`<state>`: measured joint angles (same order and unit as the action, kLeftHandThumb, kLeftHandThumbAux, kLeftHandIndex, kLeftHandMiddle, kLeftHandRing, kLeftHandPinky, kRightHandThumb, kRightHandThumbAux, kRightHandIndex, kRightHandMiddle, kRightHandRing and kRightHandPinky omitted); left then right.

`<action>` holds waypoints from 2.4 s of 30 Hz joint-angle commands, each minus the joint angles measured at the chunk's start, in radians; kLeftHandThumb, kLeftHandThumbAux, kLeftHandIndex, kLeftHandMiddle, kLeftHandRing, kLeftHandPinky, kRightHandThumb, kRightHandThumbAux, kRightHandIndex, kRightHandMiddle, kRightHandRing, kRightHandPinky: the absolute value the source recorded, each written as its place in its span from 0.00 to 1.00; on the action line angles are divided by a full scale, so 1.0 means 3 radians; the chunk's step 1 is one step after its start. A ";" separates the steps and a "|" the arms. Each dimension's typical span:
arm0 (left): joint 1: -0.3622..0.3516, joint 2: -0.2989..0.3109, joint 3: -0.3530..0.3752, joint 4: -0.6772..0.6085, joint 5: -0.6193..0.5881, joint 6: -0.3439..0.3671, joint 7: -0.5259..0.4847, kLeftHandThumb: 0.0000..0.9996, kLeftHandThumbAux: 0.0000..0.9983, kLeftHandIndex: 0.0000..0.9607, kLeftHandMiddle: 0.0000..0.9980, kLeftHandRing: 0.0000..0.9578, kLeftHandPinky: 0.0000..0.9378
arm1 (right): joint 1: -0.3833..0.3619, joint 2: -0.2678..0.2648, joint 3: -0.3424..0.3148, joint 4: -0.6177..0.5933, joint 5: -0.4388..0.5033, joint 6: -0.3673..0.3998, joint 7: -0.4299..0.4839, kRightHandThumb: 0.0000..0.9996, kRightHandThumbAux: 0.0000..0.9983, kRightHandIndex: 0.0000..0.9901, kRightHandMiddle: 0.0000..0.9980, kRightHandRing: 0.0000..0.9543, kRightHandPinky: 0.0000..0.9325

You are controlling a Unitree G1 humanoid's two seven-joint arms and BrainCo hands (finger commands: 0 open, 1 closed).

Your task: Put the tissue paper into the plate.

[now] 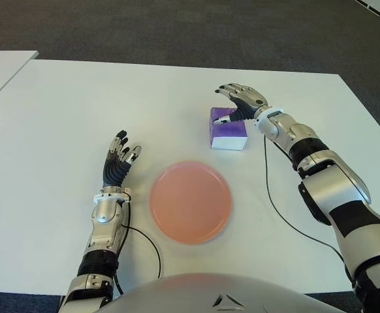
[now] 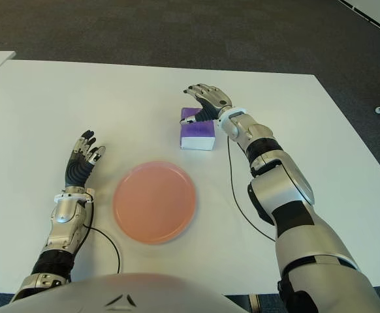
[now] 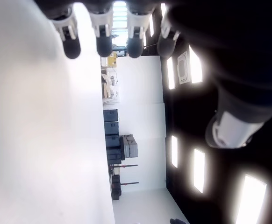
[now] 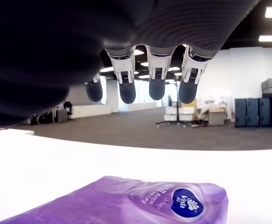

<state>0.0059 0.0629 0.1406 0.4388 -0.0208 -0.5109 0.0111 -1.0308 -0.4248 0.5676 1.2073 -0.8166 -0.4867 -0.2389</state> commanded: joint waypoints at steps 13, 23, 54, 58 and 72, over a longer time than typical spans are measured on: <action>0.0088 0.0005 0.0014 0.0185 -0.0058 0.0028 -0.0035 0.00 0.59 0.00 0.00 0.00 0.00 | 0.0122 -0.0068 -0.0018 0.0029 0.0108 -0.0015 0.0169 0.25 0.35 0.00 0.00 0.00 0.00; 0.0081 0.0017 0.0012 0.0230 -0.0071 0.0002 -0.0049 0.00 0.58 0.00 0.00 0.00 0.00 | 0.0241 -0.0118 0.0010 -0.0051 0.0110 -0.0105 0.0166 0.25 0.35 0.00 0.00 0.00 0.00; 0.0055 0.0058 0.0006 0.0293 -0.0077 -0.0003 -0.0056 0.00 0.57 0.00 0.00 0.00 0.00 | 0.0739 -0.0396 0.0008 -0.0705 0.0152 -0.0579 0.0390 0.22 0.37 0.00 0.00 0.00 0.00; 0.0045 0.0052 0.0007 0.0312 -0.0079 -0.0027 -0.0053 0.00 0.57 0.00 0.00 0.00 0.00 | 0.0766 -0.0419 0.0026 -0.0756 0.0126 -0.0621 0.0416 0.21 0.37 0.00 0.00 0.00 0.00; 0.0005 0.0064 0.0006 0.0399 -0.0088 -0.0118 -0.0085 0.00 0.56 0.00 0.00 0.00 0.00 | 0.0790 -0.0406 0.0061 -0.0747 0.0090 -0.0589 0.0508 0.19 0.40 0.00 0.00 0.00 0.00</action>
<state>-0.0183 0.0842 0.1421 0.5113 -0.0444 -0.5702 -0.0036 -0.8141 -0.5463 0.5708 0.9755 -0.7719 -0.6686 -0.1048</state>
